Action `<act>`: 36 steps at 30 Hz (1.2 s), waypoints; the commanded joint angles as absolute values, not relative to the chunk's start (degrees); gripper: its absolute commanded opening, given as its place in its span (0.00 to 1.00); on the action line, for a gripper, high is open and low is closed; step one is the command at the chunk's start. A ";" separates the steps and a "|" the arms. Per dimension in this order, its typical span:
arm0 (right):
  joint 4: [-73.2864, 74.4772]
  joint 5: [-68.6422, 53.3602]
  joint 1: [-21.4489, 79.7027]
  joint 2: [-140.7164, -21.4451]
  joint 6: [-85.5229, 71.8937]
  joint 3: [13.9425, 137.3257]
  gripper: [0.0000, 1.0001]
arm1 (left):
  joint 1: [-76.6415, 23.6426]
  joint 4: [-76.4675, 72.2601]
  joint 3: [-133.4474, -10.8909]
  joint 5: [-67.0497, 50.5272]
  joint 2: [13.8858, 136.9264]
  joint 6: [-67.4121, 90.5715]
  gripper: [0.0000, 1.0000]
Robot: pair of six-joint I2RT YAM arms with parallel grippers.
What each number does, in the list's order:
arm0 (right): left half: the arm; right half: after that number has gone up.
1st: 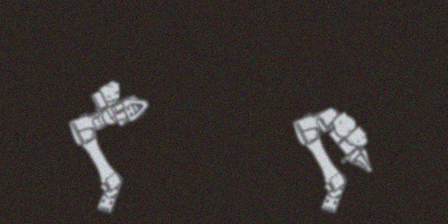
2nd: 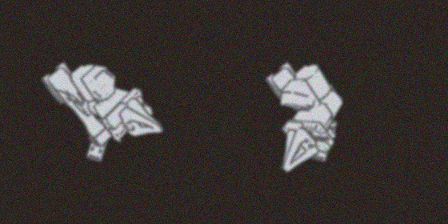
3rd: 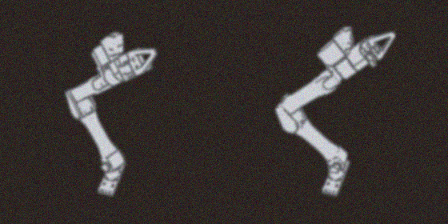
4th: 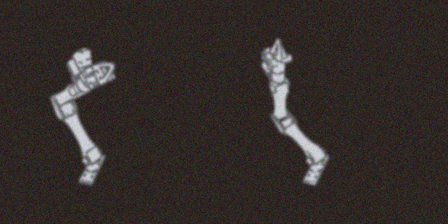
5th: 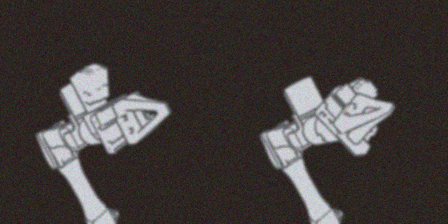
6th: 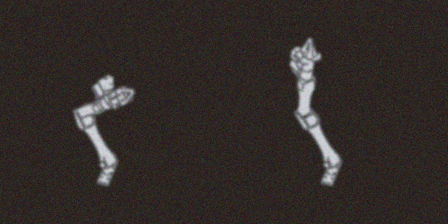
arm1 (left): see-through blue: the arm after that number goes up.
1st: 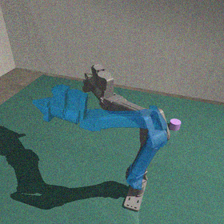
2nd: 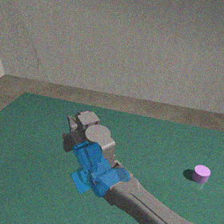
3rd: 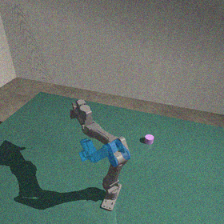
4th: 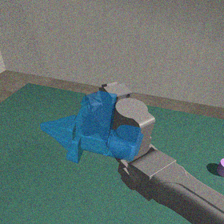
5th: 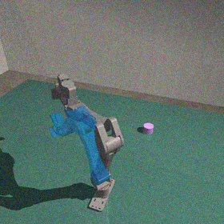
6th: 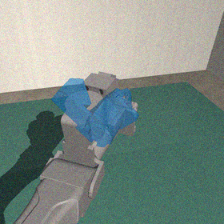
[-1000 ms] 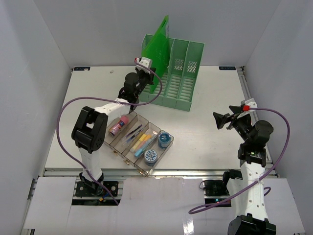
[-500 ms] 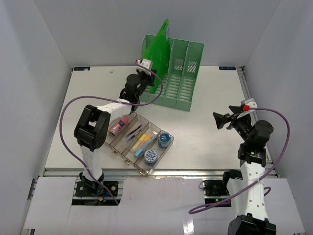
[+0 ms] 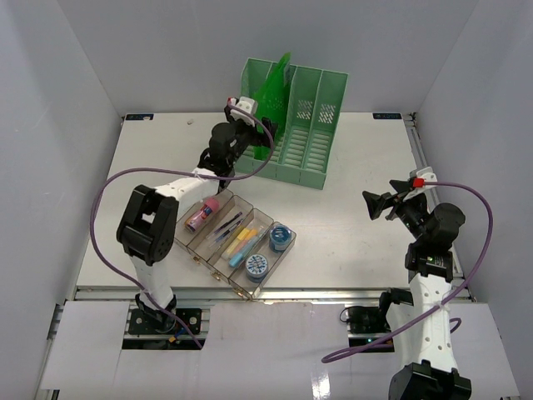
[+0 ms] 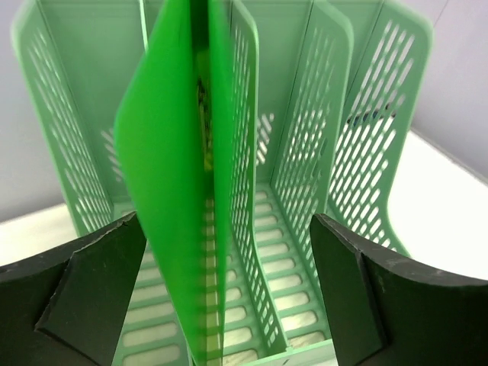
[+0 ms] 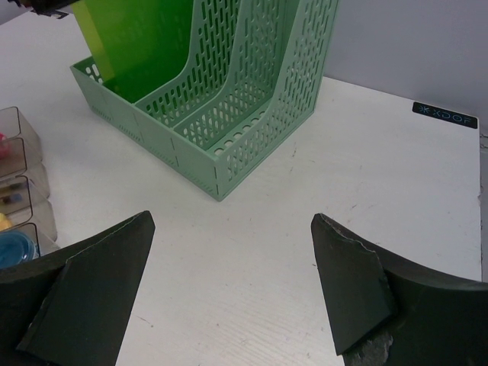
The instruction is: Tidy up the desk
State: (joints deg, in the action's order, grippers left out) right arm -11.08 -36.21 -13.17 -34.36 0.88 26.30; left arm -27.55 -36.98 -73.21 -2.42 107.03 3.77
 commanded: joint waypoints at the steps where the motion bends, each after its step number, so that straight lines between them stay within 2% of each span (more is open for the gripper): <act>1: -13.63 -35.60 -13.88 -34.97 3.23 26.02 0.90 | -27.60 -31.69 -73.93 -0.89 95.18 1.69 0.98; 9: -8.08 -35.22 -14.38 -40.57 4.84 29.44 0.90 | -27.59 -15.54 -66.47 4.67 72.11 5.44 0.98; 16: -0.09 -31.46 -15.29 -46.76 4.60 35.00 0.90 | -27.42 -0.82 -51.15 -3.03 46.12 9.87 0.98; 22: 6.22 -29.06 -15.59 -46.80 4.39 34.74 0.90 | -27.42 7.61 -35.63 -6.13 26.40 12.06 0.98; 28: 6.86 -23.16 -15.82 -43.28 1.07 32.29 0.90 | -27.42 10.09 -28.87 -10.49 19.73 8.99 0.98; 36: 7.47 -20.03 -16.39 -44.70 -2.95 33.23 0.90 | -27.42 11.12 -29.66 -11.87 18.51 9.88 0.98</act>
State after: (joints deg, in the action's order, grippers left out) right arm 7.19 -23.14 -15.86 -43.41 0.09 32.14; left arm -27.51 10.37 -29.22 -10.06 19.14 10.11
